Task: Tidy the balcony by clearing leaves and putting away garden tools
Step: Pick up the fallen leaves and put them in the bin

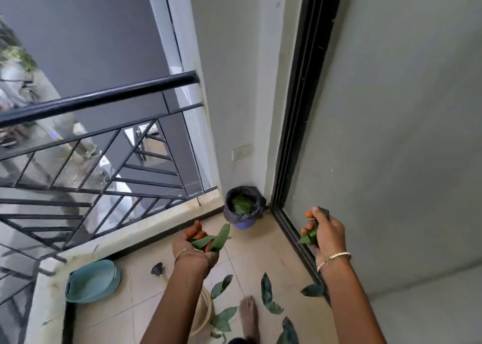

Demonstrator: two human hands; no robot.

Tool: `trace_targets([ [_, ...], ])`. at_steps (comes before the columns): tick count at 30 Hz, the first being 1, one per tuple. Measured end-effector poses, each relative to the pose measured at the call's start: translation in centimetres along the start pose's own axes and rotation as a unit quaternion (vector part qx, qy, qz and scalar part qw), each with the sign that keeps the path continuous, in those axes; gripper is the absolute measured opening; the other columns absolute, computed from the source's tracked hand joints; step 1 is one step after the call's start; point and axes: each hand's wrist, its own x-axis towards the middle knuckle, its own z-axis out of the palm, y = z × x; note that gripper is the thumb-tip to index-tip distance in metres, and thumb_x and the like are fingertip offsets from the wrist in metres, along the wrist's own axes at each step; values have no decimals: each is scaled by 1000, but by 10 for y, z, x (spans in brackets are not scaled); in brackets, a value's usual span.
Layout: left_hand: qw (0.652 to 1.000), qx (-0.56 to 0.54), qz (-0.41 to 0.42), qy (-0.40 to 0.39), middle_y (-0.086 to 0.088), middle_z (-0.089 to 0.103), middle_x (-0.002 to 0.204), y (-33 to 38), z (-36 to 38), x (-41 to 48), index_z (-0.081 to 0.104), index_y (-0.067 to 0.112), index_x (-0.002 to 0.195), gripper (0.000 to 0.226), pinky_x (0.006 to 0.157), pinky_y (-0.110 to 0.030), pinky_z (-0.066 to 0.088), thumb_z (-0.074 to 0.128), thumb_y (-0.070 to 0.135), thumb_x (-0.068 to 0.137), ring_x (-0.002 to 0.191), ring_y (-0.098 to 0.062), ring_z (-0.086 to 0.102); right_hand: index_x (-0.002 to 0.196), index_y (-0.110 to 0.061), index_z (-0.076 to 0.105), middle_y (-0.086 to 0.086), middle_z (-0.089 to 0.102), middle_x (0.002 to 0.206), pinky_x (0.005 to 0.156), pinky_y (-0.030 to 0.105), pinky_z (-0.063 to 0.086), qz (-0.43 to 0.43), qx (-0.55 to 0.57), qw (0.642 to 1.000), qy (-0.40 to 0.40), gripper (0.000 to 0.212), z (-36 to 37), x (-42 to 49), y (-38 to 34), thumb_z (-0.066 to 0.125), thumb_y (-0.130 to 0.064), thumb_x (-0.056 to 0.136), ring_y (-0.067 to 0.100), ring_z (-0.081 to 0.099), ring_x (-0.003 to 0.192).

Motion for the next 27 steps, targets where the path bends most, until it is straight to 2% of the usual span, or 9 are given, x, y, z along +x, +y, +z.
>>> trace_targets([
  [3,1000,-17,8,14,3,28,44,3,35,47,57,11,71,27,69,-62,53,42,6,93,34,-15,23,72,-7,61,5,48,53,54,30,46,19,-32,999,-10,28,35,56,7,57,-20,97,21,47,49],
  [6,999,-29,0,32,3,28,42,5,74,102,58,10,72,28,75,-61,50,41,6,94,33,-15,25,70,-7,60,6,49,54,52,29,44,40,-64,997,-15,29,67,112,13,57,-19,96,23,48,48],
  [9,998,-33,2,54,3,26,41,2,113,155,60,9,76,29,72,-62,47,38,7,95,30,-16,24,70,-6,61,9,52,57,58,35,46,72,-99,992,-13,28,96,170,18,58,-18,96,26,51,50],
  [12,995,-22,6,93,3,26,41,-1,143,212,59,10,72,29,90,-53,51,39,8,94,35,-15,21,71,-4,61,8,54,59,60,36,48,101,-140,985,-12,28,124,231,33,58,-16,95,27,53,49],
  [14,993,-29,8,117,4,27,42,-3,155,249,60,10,71,29,102,-47,44,41,9,93,37,-15,22,71,-4,62,10,56,62,60,35,47,115,-158,981,-9,27,139,267,48,59,-16,95,27,53,50],
  [17,987,-25,25,159,4,29,48,-7,162,311,62,9,74,27,92,-40,49,41,10,92,44,-14,25,70,-4,61,11,55,63,53,29,47,155,-183,971,0,27,159,328,85,59,-15,94,23,53,45],
  [19,983,-14,32,182,4,30,44,-11,159,344,62,9,75,27,76,-35,52,41,11,92,41,-15,26,68,-5,59,9,52,60,43,22,44,180,-198,963,5,28,169,359,112,57,-12,95,16,51,39],
  [21,978,2,34,205,5,31,40,-13,152,392,61,9,75,27,59,-25,46,41,12,92,37,-14,27,67,-8,58,7,52,59,42,21,42,205,-210,956,7,28,181,398,150,57,-11,95,15,50,38],
  [27,959,-23,44,278,3,31,41,-24,115,527,60,7,71,27,64,-28,42,40,9,89,31,-17,27,70,-7,60,9,56,58,34,21,42,280,-235,930,-20,23,215,500,272,59,-12,93,18,53,36],
])
